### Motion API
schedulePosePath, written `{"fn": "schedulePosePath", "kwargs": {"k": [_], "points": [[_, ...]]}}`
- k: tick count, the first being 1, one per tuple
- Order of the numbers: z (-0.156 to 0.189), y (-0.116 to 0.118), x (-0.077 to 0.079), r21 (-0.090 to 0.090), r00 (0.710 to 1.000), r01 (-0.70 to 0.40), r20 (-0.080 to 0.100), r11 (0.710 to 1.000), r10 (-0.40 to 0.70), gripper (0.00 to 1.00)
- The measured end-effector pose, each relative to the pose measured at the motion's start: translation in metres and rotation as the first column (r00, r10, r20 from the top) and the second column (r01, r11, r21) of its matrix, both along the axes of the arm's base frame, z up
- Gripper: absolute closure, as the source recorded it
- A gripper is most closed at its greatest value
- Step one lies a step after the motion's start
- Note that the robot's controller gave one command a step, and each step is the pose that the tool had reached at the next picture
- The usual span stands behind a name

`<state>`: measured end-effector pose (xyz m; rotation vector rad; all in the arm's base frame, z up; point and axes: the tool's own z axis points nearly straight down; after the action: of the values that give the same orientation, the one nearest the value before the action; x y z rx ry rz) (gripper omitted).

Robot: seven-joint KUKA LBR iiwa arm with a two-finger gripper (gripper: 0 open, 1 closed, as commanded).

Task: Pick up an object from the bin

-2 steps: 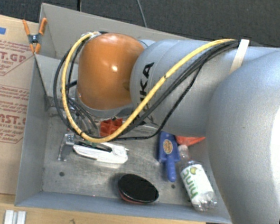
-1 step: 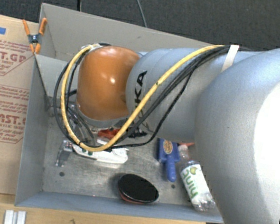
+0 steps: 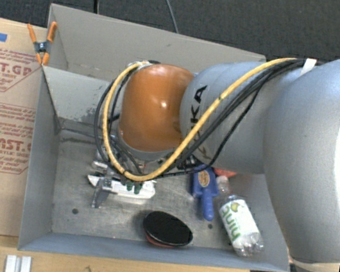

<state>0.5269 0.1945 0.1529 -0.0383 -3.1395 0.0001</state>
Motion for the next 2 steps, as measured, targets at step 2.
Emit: {"fn": "schedulePosePath", "kwargs": {"k": [2], "points": [[0.006, -0.02, 0.014, -0.001, 0.965, -0.264, -0.011, 0.965, 0.264, 0.0]]}}
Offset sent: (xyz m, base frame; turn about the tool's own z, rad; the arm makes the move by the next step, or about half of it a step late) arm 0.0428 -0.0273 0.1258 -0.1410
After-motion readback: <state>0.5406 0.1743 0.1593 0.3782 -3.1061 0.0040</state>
